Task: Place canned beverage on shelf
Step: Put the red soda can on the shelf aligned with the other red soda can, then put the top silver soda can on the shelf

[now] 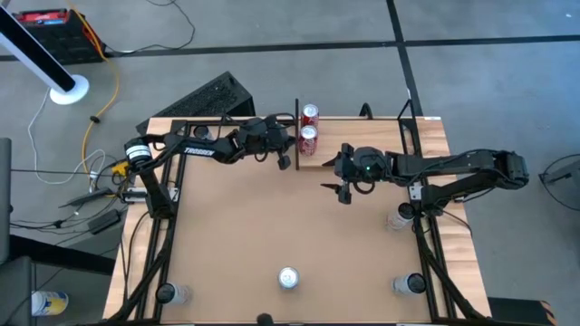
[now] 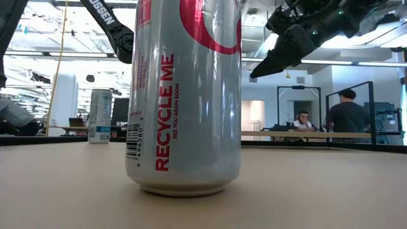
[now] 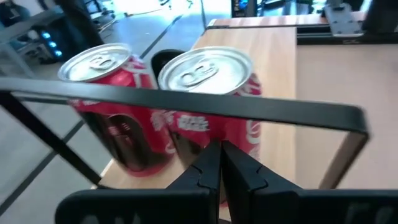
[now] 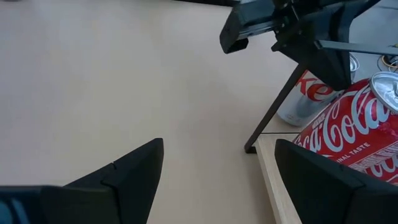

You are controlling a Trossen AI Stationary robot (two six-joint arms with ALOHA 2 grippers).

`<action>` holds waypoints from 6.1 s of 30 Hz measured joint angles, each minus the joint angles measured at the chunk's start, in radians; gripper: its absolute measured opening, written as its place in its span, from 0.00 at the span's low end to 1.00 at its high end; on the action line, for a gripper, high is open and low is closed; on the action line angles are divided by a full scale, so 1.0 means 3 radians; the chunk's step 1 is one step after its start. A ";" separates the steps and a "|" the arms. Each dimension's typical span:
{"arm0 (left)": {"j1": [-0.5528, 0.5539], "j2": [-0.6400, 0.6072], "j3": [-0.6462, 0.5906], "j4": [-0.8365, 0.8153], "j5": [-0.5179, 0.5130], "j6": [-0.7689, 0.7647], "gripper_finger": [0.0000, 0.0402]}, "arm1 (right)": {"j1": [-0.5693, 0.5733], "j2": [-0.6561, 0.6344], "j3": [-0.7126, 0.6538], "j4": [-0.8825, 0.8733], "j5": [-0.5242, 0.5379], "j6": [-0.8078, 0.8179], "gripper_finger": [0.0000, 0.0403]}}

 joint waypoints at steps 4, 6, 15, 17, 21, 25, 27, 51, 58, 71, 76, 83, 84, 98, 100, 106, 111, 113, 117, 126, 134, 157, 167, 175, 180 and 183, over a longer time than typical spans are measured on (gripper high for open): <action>0.0013 0.0000 0.0000 0.0002 -0.0118 0.0048 0.00 | 0.0000 0.0000 0.0000 0.0016 -0.0001 -0.0005 0.82; 0.0034 0.0000 0.0000 0.0009 -0.0063 0.0004 0.00 | -0.0006 0.0000 0.0000 0.0033 -0.0001 -0.0008 0.82; 0.0117 0.0000 0.0004 0.0182 0.0398 -0.0126 0.00 | -0.0001 0.0000 0.0000 0.0049 -0.0003 -0.0015 0.82; 0.0126 0.0000 0.0004 0.0175 0.0411 -0.0149 0.00 | -0.0003 0.0000 0.0000 0.0050 -0.0003 -0.0014 0.82; 0.0129 0.0000 0.0004 0.0181 0.0521 -0.0176 0.00 | -0.0003 0.0000 0.0000 0.0052 -0.0004 -0.0014 0.82; 0.0129 0.0000 0.0004 0.0129 0.0448 -0.0153 0.00 | -0.0003 0.0000 0.0000 0.0069 -0.0004 -0.0013 0.82; 0.0135 0.0000 0.0004 0.0130 0.0369 -0.0151 0.00 | -0.0003 0.0000 0.0000 0.0074 -0.0004 0.0003 0.82; 0.0234 0.0003 0.0004 0.0177 0.0195 -0.0097 0.00 | -0.0055 0.0001 0.0001 0.0199 -0.0005 -0.0043 0.82; 0.0236 0.0285 0.0061 0.0356 0.0336 -0.0194 0.00 | -0.0055 0.0001 0.0001 0.0208 -0.0005 -0.0046 0.82; 0.0236 0.0272 0.0061 0.0342 0.0507 -0.0162 0.00 | -0.0096 0.0001 0.0001 0.0199 -0.0004 -0.0131 0.82; 0.0252 0.0227 0.0061 0.0289 0.0489 -0.0159 0.00 | -0.0121 0.0001 0.0001 0.0201 -0.0004 -0.0100 0.82; 0.0306 -0.0314 0.0064 -0.0495 0.0295 0.0031 0.00 | -0.0120 0.0001 0.0001 0.0160 -0.0004 -0.0079 0.82; 0.0307 -0.0402 0.0062 -0.0665 0.0241 0.0072 0.00 | -0.0120 0.0001 0.0001 0.0160 -0.0004 -0.0091 0.82; 0.0492 -0.0822 0.0062 -0.1320 0.0418 0.0422 0.08 | -0.0159 0.0001 0.0001 0.0220 -0.0004 -0.0156 0.82; 0.0503 -0.0749 0.0057 -0.1333 0.0456 0.0498 0.15 | -0.0153 0.0001 0.0001 0.0214 -0.0004 -0.0155 0.82; 0.0484 -0.0477 0.0060 -0.1099 0.0428 0.0667 0.40 | -0.0158 0.0001 0.0001 0.0187 -0.0004 -0.0156 0.82; 0.0467 -0.0437 0.0060 -0.0890 0.0322 0.0680 0.60 | -0.0156 0.0001 0.0001 0.0160 -0.0004 -0.0167 0.82; 0.0454 -0.0437 0.0060 -0.0766 0.0170 0.0631 0.68 | -0.0156 0.0001 0.0001 0.0156 -0.0004 -0.0183 0.82; 0.0458 -0.0439 0.0060 -0.0674 -0.0029 0.0349 0.80 | -0.0163 0.0001 0.0001 0.0131 -0.0004 -0.0208 0.82; 0.0578 -0.0434 0.0060 -0.0737 0.0345 -0.0020 0.91 | -0.0163 0.0001 0.0001 0.0137 -0.0005 -0.0219 0.82; 0.0577 -0.0128 0.0059 -0.0572 0.0365 -0.0018 0.91 | -0.0150 0.0001 0.0001 0.0108 -0.0013 -0.0139 0.82; 0.0557 0.0173 0.0057 -0.0546 0.0221 -0.0051 0.77 | -0.0120 0.0001 0.0001 0.0092 -0.0033 -0.0156 0.82; 0.0530 0.0018 0.0060 -0.0935 0.0157 -0.0062 0.70 | -0.0120 0.0001 0.0001 0.0097 -0.0029 -0.0154 0.82; 0.0208 -0.0604 0.0051 -0.1781 0.0319 0.0056 0.70 | -0.0120 0.0001 0.0001 0.0097 -0.0024 -0.0158 0.82; -0.0226 -0.0886 0.0052 -0.2087 0.0717 0.0062 0.70 | -0.0118 0.0031 0.0001 0.0088 -0.0068 -0.0166 0.82; -0.0540 -0.0977 0.0052 -0.2158 0.0754 0.0112 0.70 | -0.0112 0.0061 0.0000 0.0083 -0.0074 -0.0208 0.82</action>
